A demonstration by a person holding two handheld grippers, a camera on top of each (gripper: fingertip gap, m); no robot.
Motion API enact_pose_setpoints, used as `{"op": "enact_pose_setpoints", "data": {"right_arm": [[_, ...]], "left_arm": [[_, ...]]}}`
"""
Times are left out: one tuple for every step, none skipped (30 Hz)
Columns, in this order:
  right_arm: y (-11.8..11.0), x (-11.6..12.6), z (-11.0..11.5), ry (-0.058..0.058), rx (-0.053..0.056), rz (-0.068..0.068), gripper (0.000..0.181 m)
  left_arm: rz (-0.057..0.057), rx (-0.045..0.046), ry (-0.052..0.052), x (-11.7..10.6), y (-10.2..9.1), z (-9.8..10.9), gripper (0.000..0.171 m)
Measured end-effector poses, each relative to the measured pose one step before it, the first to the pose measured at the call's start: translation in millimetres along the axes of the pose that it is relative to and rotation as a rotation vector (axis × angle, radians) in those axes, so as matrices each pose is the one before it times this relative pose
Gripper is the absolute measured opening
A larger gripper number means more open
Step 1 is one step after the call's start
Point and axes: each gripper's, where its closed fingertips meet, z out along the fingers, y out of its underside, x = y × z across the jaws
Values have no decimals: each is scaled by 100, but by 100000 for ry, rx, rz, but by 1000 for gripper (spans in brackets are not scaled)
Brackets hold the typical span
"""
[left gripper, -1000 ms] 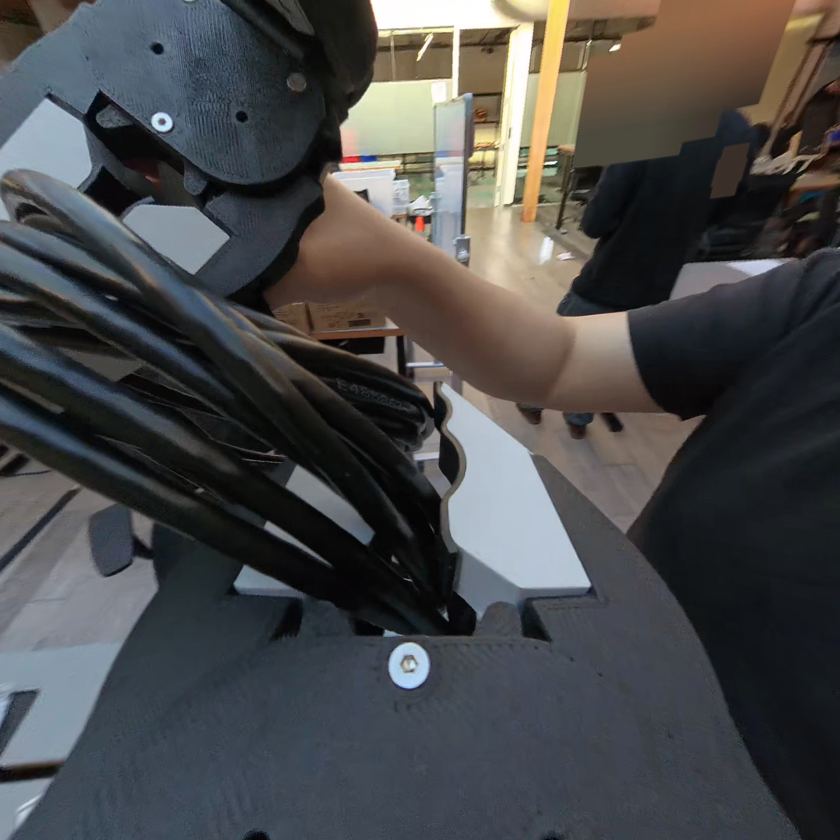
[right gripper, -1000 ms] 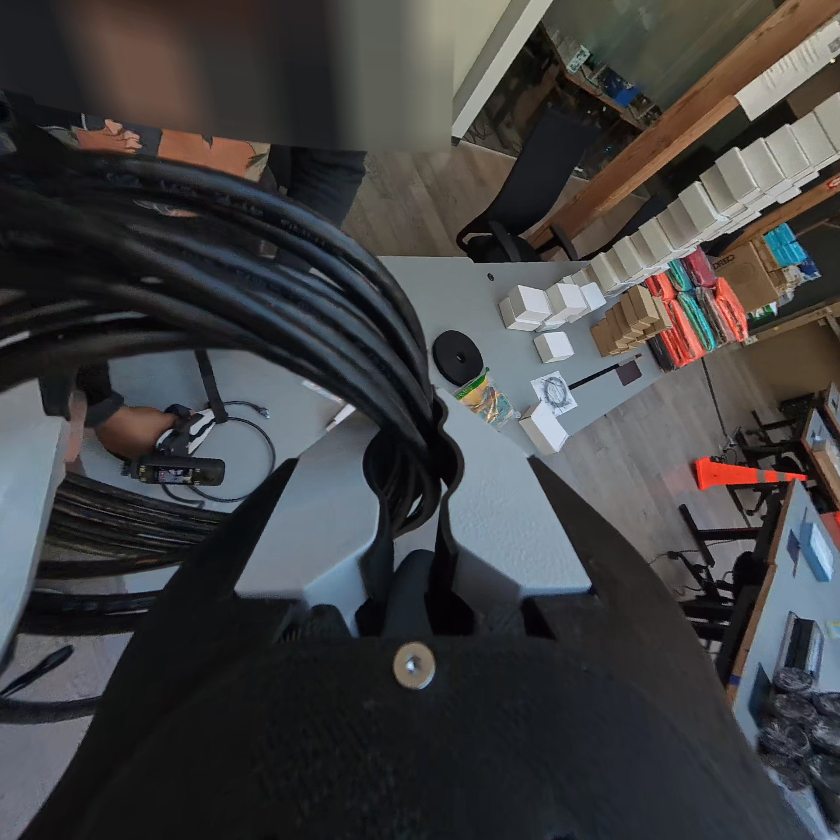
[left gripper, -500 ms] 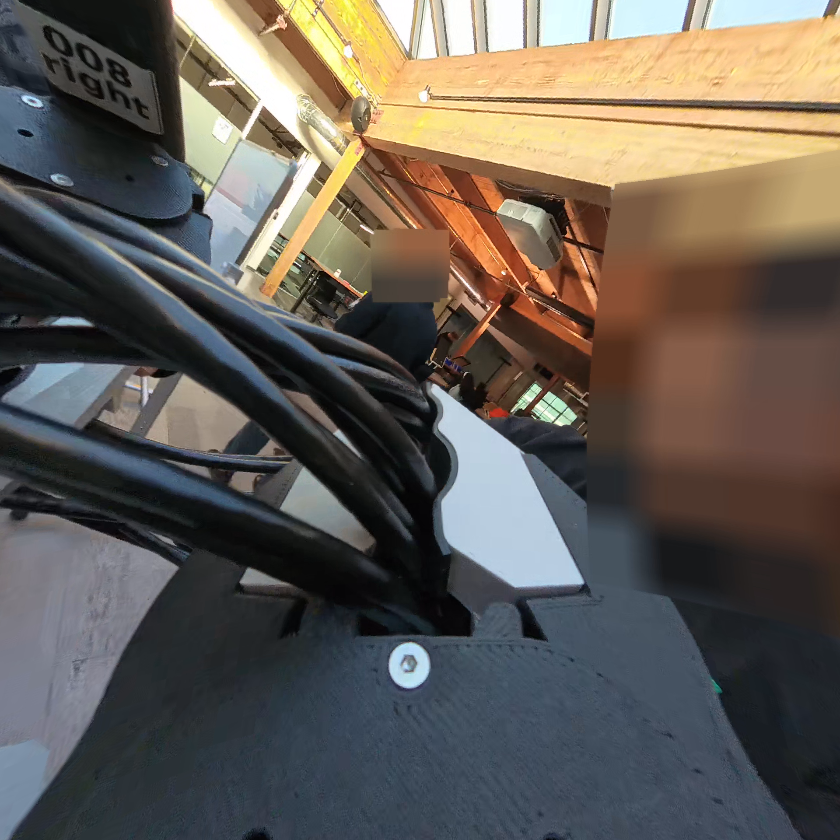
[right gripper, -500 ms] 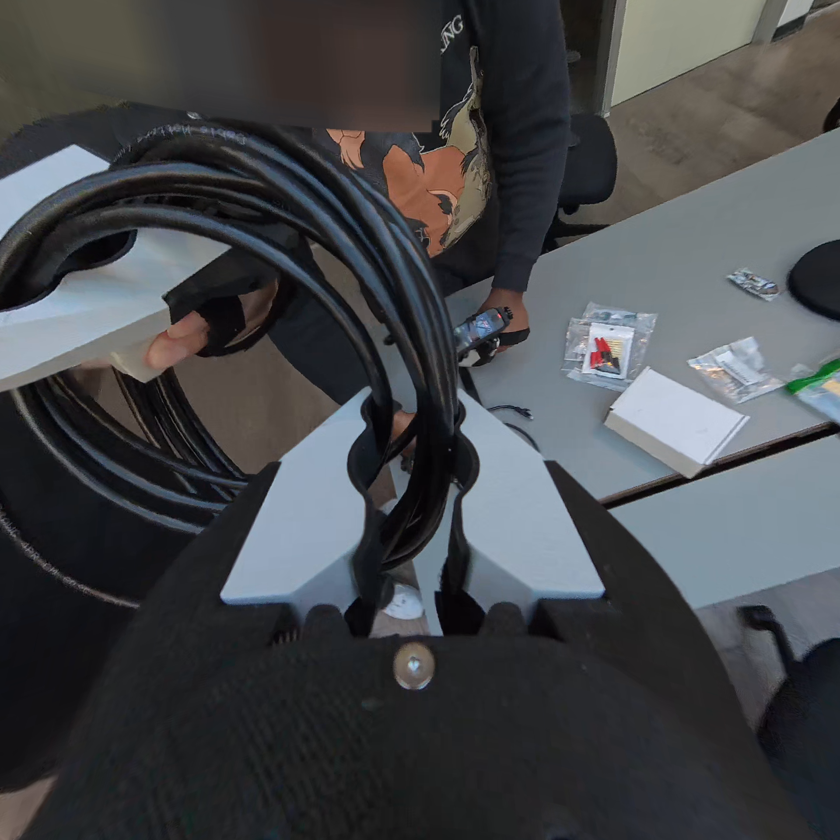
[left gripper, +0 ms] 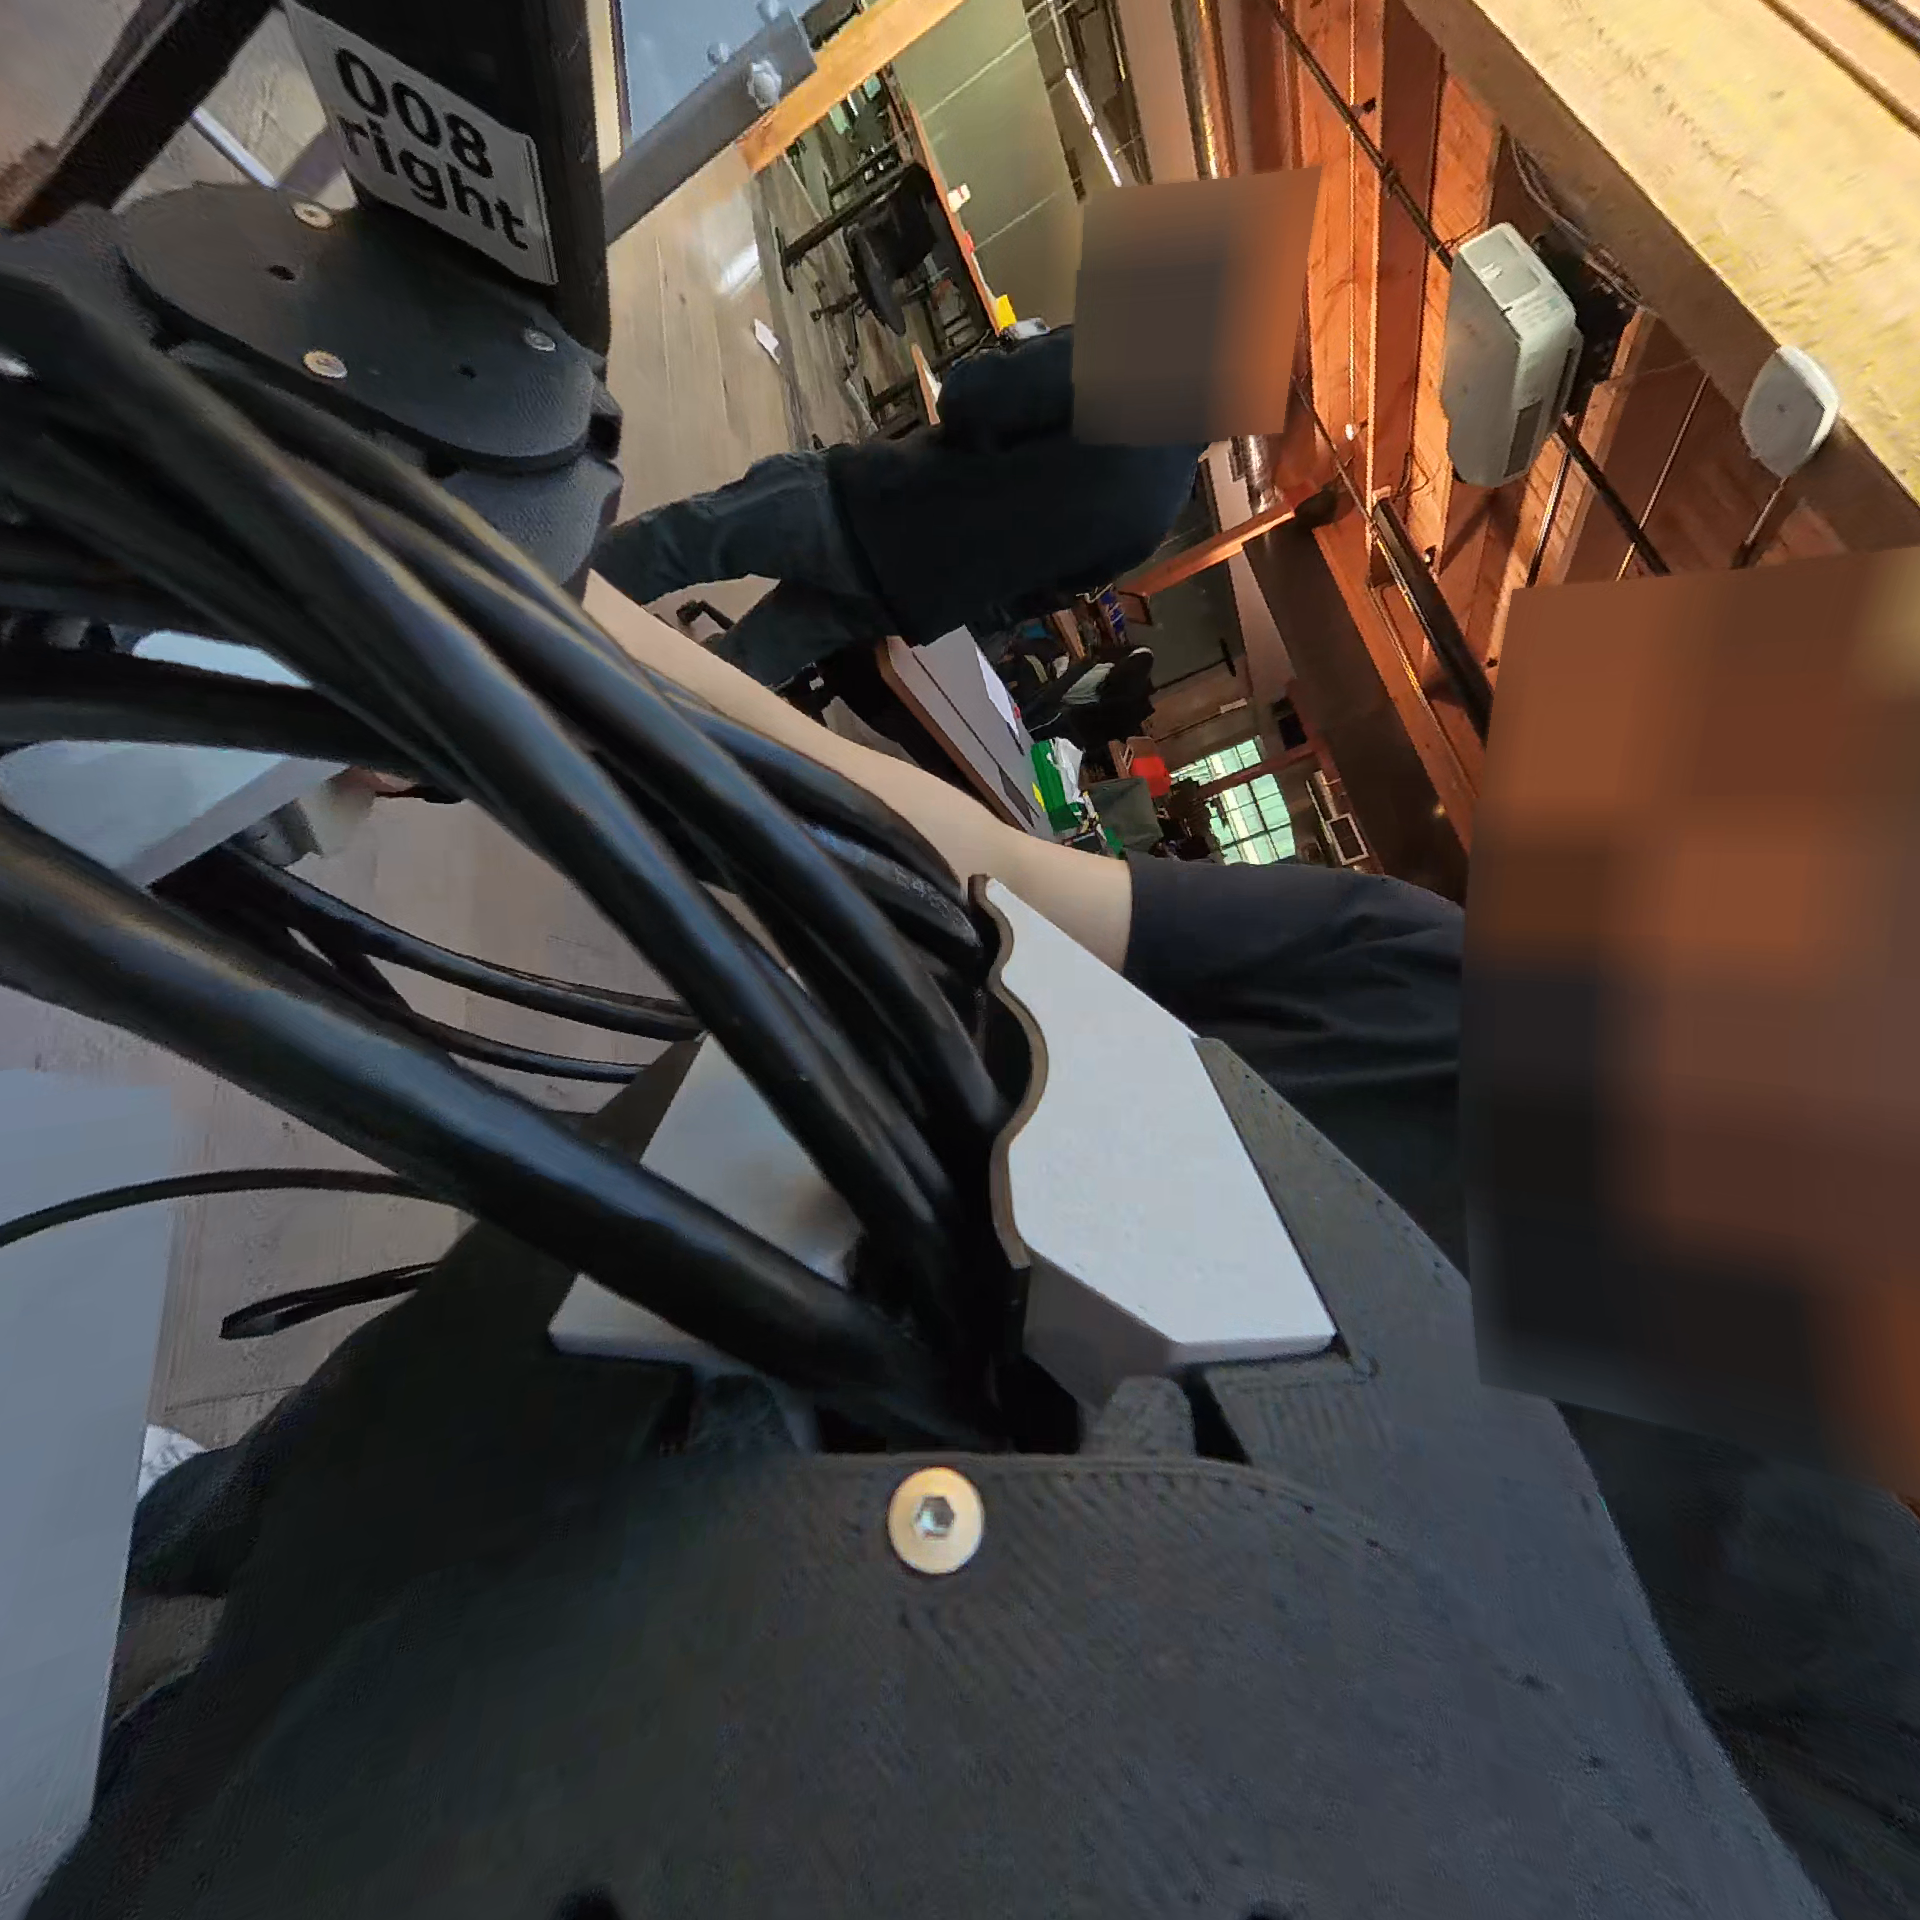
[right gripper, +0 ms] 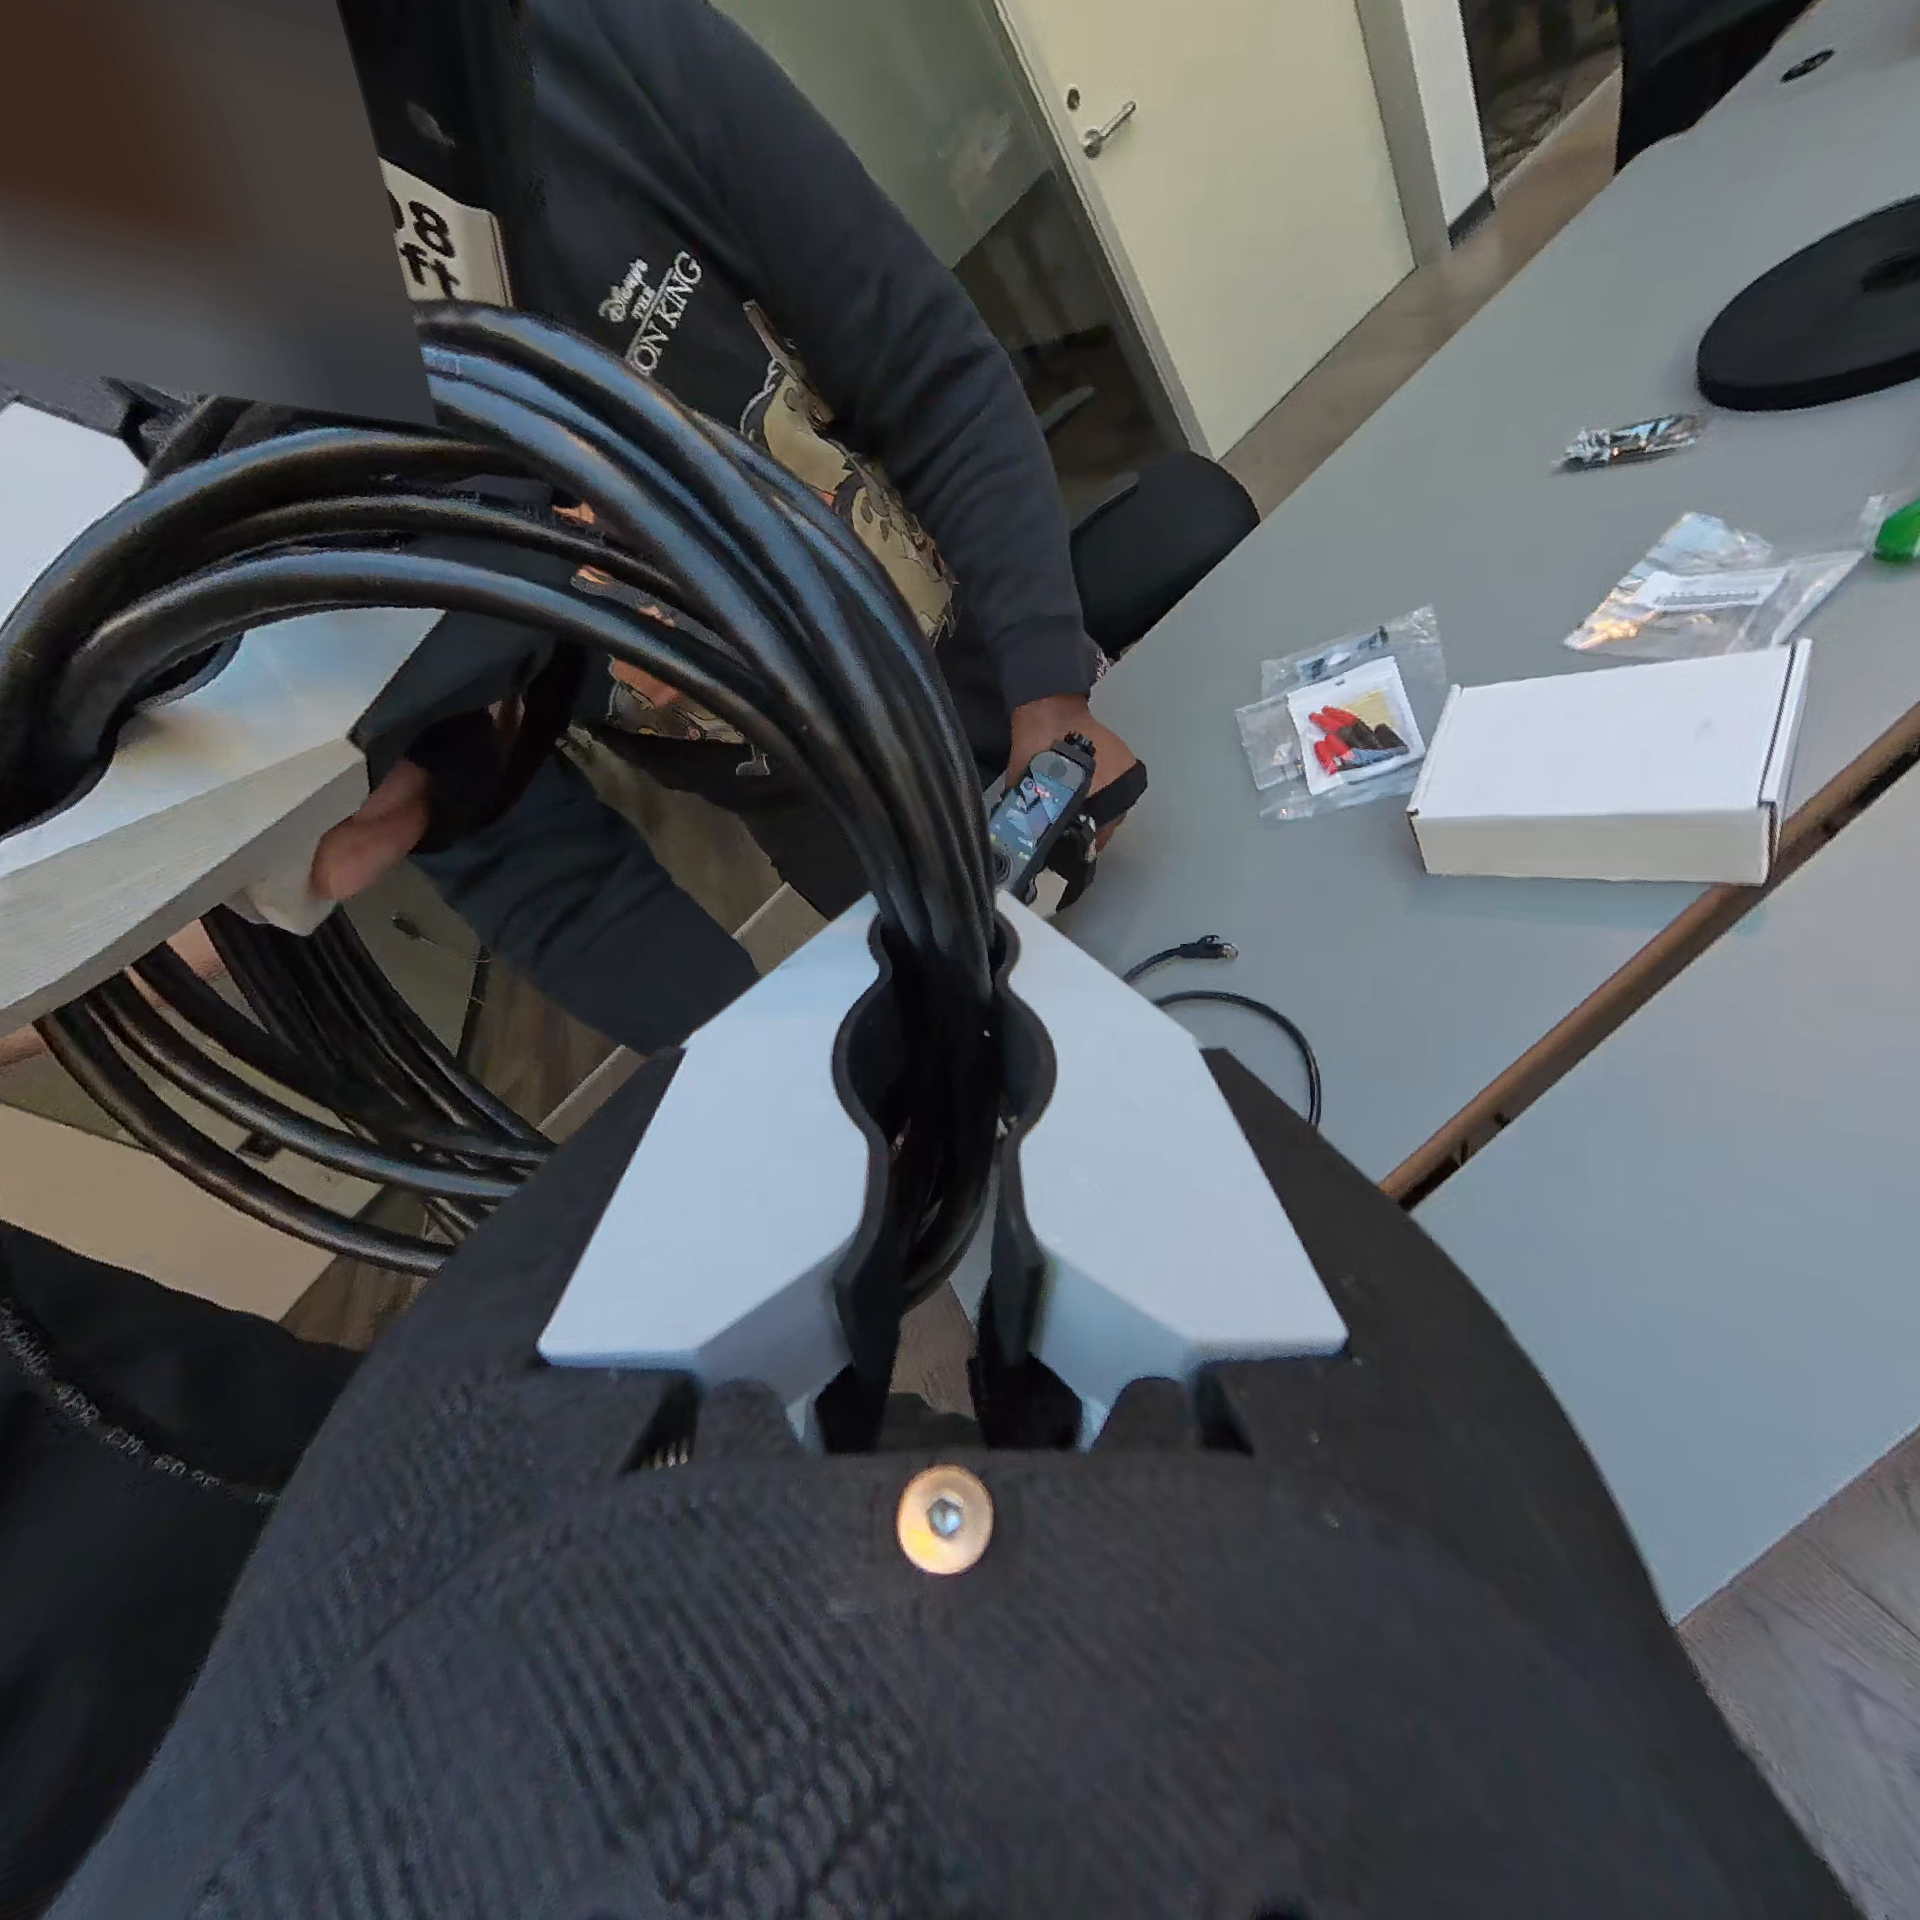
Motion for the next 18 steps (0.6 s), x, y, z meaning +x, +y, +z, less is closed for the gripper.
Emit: {"op": "enact_pose_setpoints", "data": {"right_arm": [[957,577,-126,705,-1522,3266,6],[1054,671,-61,974,-1709,4928,6],[1107,825,-32,1900,-1762,4747,6],[1039,1038,-29,3041,-1076,3978,5],[927,1068,-23,2796,-102,3755,4],[817,990,-20,1889,581,3715,4],[804,925,-8,1358,617,3334,4],[877,882,53,941,-160,2870,4],[843,707,67,-416,-282,2759,3],[712,524,38,-1914,95,2589,2],[469,360,-18,-2692,967,1149,3],[372,628,-50,-475,1145,-141,2],[375,955,-12,1834,80,1248,2],[274,1177,96,3725,-66,961,2],[250,1163,236,3861,-505,1080,2],[247,1224,366,4480,-1032,1713,2],[174,1347,459,5755,-998,1656,2],[110,1212,527,5247,-796,1614,2]], "left_arm": [[-2995,81,923,-702,56,152,2],[-3935,766,2452,-753,-10,52,2],[-3564,534,3309,-880,7,-86,3],[-3179,144,3084,-1071,-5,-217,4],[-3209,362,2896,-1142,-32,-230,5],[-2426,296,2602,-1100,42,-162,6],[-1735,-195,2162,-1070,130,-135,8],[-2277,-596,1960,-1032,166,-109,11],[-2555,-1117,2358,-906,207,-146,14],[-3079,-1443,2744,-756,232,-227,16],[-2762,-1580,2818,-645,198,-353,19],[-936,-1621,1042,-780,121,-438,22],[730,-2113,-1759,-1107,184,-449,24],[934,-2237,-3238,-1405,205,-454,27],[-218,-985,-2482,-1440,19,-510,31],[-2003,349,-1064,-1397,-203,-555,34],[-3637,1168,-1572,-1584,-415,-606,39],[-3639,517,-2384,-1660,-412,-591,46]]}}
